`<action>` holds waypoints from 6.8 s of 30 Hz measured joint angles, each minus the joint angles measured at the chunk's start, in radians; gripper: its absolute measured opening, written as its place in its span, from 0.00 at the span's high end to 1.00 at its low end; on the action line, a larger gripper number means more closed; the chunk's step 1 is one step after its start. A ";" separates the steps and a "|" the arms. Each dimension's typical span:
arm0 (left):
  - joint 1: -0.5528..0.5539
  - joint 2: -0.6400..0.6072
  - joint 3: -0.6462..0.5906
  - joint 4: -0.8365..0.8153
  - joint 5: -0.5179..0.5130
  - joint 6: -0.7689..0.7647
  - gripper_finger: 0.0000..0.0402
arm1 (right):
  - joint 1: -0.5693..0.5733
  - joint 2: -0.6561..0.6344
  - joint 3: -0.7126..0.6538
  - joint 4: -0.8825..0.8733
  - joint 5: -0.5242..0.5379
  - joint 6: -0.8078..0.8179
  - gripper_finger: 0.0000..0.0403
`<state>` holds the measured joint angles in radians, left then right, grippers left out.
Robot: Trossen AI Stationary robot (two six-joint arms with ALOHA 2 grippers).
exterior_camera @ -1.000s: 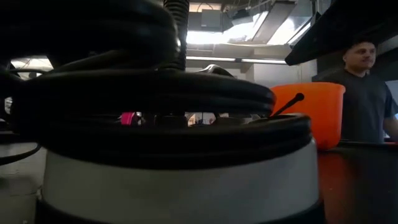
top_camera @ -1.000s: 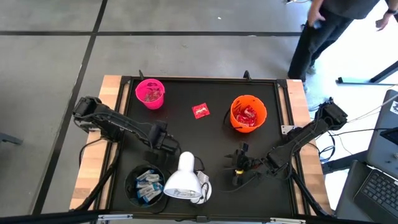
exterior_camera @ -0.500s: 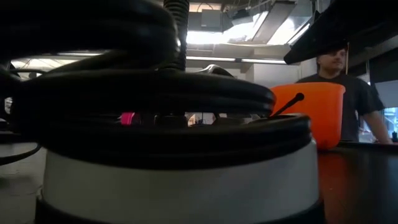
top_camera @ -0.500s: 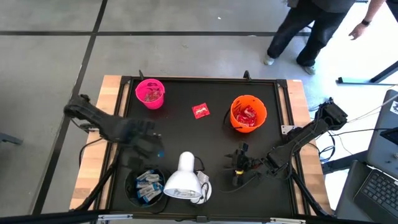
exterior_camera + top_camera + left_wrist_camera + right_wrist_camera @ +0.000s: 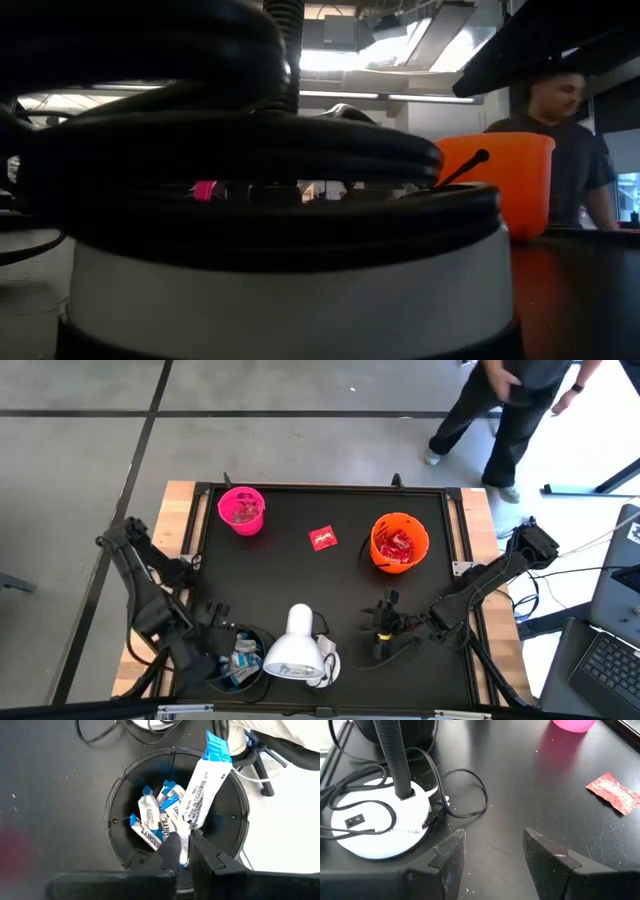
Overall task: Sort candy
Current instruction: Put the white chocolate into the black bucket, then put the red candy into the orange bucket, then return to Home Position
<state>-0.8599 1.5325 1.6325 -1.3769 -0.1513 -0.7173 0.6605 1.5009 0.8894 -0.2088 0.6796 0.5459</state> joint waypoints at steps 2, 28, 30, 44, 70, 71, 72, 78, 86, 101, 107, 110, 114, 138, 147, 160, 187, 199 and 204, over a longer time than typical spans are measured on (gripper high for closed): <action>-0.004 0.009 -0.018 0.014 0.000 -0.028 0.93 | 0.000 0.000 0.000 0.010 0.000 0.000 0.52; 0.096 -0.417 -0.202 0.265 -0.465 0.296 0.62 | -0.586 0.000 0.158 -0.078 -0.335 -0.305 0.52; 0.135 -0.489 -0.285 0.415 -0.459 0.406 0.62 | -0.647 0.007 0.158 -0.066 -0.357 -0.336 0.52; 0.414 -0.737 -0.737 1.144 -0.362 0.745 0.62 | -0.896 0.191 0.158 0.128 -0.587 -0.424 0.52; 0.515 -0.667 -0.770 1.225 -0.201 0.729 0.62 | -0.923 0.607 0.489 -0.098 -0.611 -0.368 0.35; 0.515 -0.667 -0.770 1.230 -0.202 0.732 0.62 | -0.923 0.607 0.489 -0.101 -0.621 -0.365 0.37; 0.515 -0.667 -0.770 1.231 -0.202 0.738 0.62 | -0.923 0.607 0.489 -0.103 -0.629 -0.364 0.41; 0.515 -0.667 -0.770 1.234 -0.204 0.754 0.62 | -0.908 0.592 0.489 -0.122 -0.678 -0.344 0.64; 0.515 -0.667 -0.770 1.233 -0.204 0.755 0.62 | -0.908 0.577 0.556 -0.220 -0.751 -0.306 0.92; 0.515 -0.667 -0.769 1.235 -0.203 0.804 0.62 | -0.850 0.563 0.800 -0.469 -0.713 -0.340 0.98; 0.515 -0.667 -0.769 1.231 -0.203 0.807 0.62 | -0.828 0.563 0.938 -0.632 -0.663 -0.368 0.99; 0.515 -0.667 -0.769 1.230 -0.202 0.807 0.62 | -0.827 0.562 0.990 -0.702 -0.663 -0.370 0.98; 0.513 -0.667 -0.769 1.227 -0.202 0.803 0.62 | -0.828 0.534 1.000 -0.739 -0.679 -0.371 0.99; 0.503 -0.667 -0.769 1.187 -0.206 0.752 0.62 | -0.634 0.088 0.781 -0.783 -0.524 -0.297 0.99; 0.503 -0.667 -0.769 1.209 -0.208 0.753 0.62 | -0.562 -0.193 0.466 -0.684 -0.420 -0.142 0.99; 0.503 -0.667 -0.769 1.207 -0.233 0.754 0.62 | -0.562 -0.502 0.121 -0.656 -0.330 0.065 0.99; 0.503 -0.667 -0.769 1.208 -0.255 0.753 0.62 | -0.562 -0.570 0.029 -0.655 -0.257 0.115 0.98; 0.503 -0.667 -0.769 1.208 -0.261 0.754 0.62 | -0.562 -0.569 0.029 -0.738 -0.175 0.203 0.62; 0.505 -0.667 -0.769 1.252 -0.287 0.819 0.62 | -0.546 -0.618 0.029 -0.691 -0.222 0.140 0.55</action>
<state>-0.3553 0.8658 0.8635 -0.1246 -0.4385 0.1015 0.1144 0.8831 0.9188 -0.8998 0.4577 0.6859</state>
